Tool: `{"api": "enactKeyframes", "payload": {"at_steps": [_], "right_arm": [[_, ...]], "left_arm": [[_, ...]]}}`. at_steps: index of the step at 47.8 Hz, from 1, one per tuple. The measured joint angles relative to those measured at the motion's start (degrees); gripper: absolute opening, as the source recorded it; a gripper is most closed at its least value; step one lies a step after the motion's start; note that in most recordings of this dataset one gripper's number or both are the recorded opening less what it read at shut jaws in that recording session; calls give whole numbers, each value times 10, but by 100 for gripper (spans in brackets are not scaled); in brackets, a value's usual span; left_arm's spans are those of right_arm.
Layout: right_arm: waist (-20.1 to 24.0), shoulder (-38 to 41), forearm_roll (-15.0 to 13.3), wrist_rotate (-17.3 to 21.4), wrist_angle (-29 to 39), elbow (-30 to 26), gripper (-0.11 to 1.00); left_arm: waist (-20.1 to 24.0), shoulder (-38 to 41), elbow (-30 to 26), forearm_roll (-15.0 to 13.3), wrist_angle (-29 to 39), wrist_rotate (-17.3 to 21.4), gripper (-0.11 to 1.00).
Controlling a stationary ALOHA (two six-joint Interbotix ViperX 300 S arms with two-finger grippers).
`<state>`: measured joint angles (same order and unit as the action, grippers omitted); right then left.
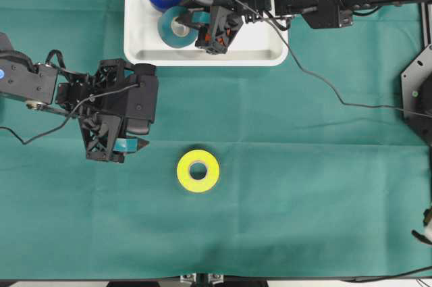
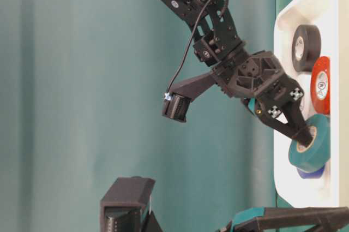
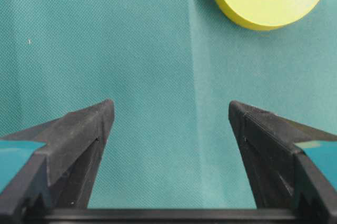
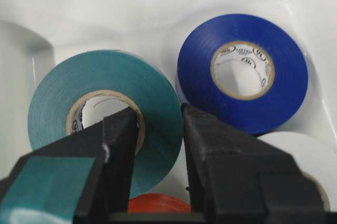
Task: Put the tape alternately from left to right into the white case.
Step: 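Release the teal roll in the case and withdraw the right gripper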
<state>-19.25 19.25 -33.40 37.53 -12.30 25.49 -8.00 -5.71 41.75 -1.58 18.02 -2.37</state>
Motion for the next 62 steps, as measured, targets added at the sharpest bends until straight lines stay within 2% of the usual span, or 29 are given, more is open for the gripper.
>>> {"api": "enactKeyframes", "payload": {"at_steps": [7, 15, 17, 18, 23, 41, 62], "right_arm": [[0, 0, 0, 0, 0, -3, 31], [0, 0, -2, 1, 0, -4, 78], [0, 0, -2, 1, 0, -4, 86], [0, 0, -3, 1, 0, -4, 87], [0, 0, -4, 1, 0, -4, 79], [4, -7, -3, 1, 1, -3, 79], [42, -96, -3, 1, 1, 62, 79]], "left_arm": [[-1, 0, 0, 0, 1, 1, 84], [-2, 0, 0, 0, 1, 1, 84], [-2, 0, 0, 0, 1, 1, 84], [-2, 0, 0, 0, 0, 1, 84], [-2, 0, 0, 1, 0, 1, 84], [-2, 0, 0, 1, 0, 0, 84], [-2, 0, 0, 1, 1, 1, 84]]}}
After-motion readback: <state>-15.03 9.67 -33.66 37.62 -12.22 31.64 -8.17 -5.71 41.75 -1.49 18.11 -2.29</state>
